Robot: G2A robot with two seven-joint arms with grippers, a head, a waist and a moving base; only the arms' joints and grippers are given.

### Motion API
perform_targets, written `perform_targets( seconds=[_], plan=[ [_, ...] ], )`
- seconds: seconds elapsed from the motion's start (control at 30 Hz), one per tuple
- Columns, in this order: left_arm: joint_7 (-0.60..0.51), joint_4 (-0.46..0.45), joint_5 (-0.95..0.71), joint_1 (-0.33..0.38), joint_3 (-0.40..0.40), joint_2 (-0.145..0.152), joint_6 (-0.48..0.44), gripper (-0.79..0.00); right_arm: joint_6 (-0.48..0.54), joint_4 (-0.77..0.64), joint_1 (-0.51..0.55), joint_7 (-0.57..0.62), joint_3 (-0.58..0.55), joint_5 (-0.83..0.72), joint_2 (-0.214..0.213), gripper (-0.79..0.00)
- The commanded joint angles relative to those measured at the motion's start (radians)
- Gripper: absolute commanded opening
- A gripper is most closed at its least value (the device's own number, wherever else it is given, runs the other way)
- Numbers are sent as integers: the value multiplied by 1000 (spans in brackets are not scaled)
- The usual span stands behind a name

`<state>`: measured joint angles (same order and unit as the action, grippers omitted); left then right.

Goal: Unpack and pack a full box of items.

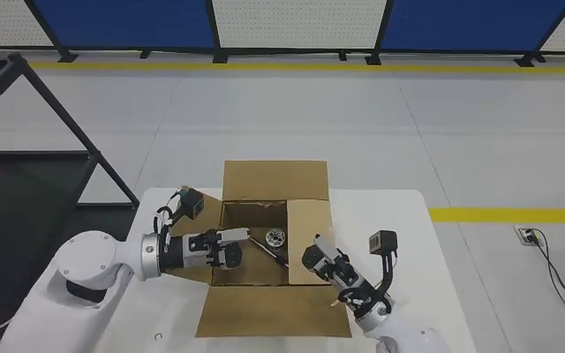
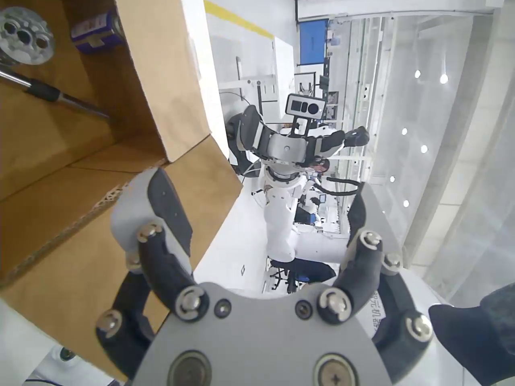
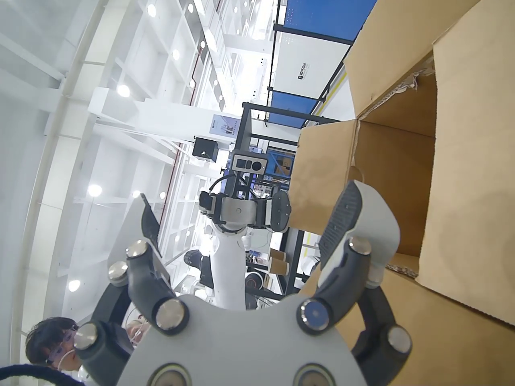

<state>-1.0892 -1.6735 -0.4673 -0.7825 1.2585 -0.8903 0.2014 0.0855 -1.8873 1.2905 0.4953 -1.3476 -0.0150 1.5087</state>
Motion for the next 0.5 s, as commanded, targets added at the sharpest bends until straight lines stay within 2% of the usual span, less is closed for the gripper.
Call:
perform_targets(
  seconds=[0.0, 0.27, 0.47],
  plan=[
    [67, 27, 43, -44, 34, 7, -8, 0, 0, 0, 0, 0, 0, 0, 0, 0],
    [131, 81, 28, -284, 251, 42, -30, 0, -15, 19, -42, 1, 17, -13, -5, 0],
    [210, 85, 16, -396, 306, 44, -48, 0, -27, 46, -84, 4, 38, -19, -8, 0]
  ],
)
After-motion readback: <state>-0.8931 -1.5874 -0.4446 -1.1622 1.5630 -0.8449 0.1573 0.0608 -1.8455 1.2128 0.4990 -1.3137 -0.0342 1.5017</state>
